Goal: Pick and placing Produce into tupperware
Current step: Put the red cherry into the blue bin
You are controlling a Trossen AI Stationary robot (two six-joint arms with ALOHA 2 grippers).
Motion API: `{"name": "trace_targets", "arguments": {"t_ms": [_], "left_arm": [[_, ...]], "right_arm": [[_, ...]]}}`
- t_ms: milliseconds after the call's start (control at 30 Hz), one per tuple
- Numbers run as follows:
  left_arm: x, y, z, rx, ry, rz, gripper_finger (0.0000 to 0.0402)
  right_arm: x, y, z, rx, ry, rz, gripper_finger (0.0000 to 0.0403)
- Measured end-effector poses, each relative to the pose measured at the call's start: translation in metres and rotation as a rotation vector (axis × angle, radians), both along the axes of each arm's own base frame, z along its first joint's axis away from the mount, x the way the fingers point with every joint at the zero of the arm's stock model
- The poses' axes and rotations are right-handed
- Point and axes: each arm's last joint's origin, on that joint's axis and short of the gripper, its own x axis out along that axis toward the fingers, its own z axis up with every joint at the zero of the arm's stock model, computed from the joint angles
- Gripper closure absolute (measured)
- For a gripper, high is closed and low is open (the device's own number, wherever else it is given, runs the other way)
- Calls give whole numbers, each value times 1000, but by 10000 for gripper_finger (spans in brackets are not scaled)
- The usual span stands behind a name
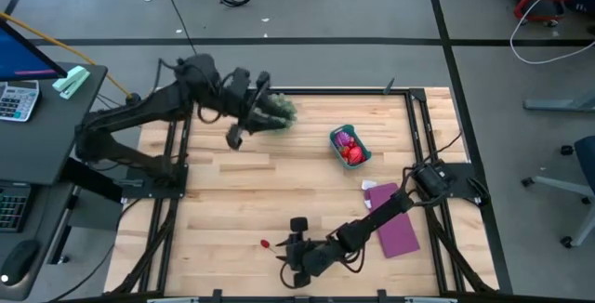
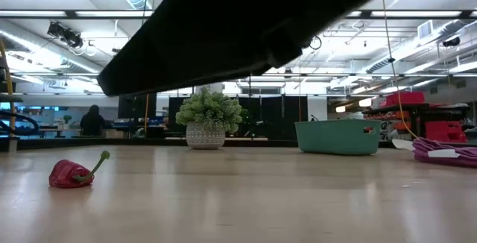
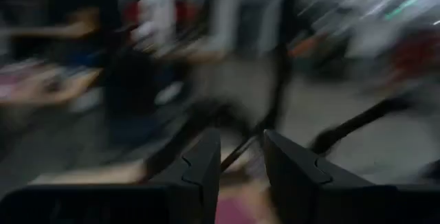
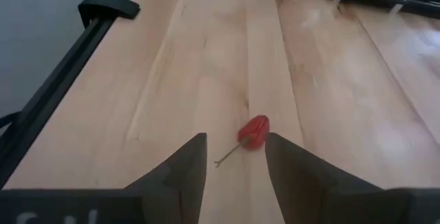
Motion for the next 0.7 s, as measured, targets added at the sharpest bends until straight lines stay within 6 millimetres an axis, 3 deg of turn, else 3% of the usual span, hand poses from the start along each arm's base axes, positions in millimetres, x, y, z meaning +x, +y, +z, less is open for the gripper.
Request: {"name": "trace_targets", "arguments": {"t_ms": [100, 267, 467, 700], "left_arm": [[-12, -19, -13, 110, 177, 163, 286], [-20, -61, -29, 203, 369, 270, 289], [-25, -105, -38, 267, 428, 433, 298], [-49, -129, -45, 195, 476, 711, 311]], "right_arm": [[0, 1, 0, 6, 4, 12, 245], [2, -3, -1, 9, 26, 72, 245], [10, -14, -1, 21, 50, 153, 245], [15, -24, -2, 16, 61, 189, 245]]}}
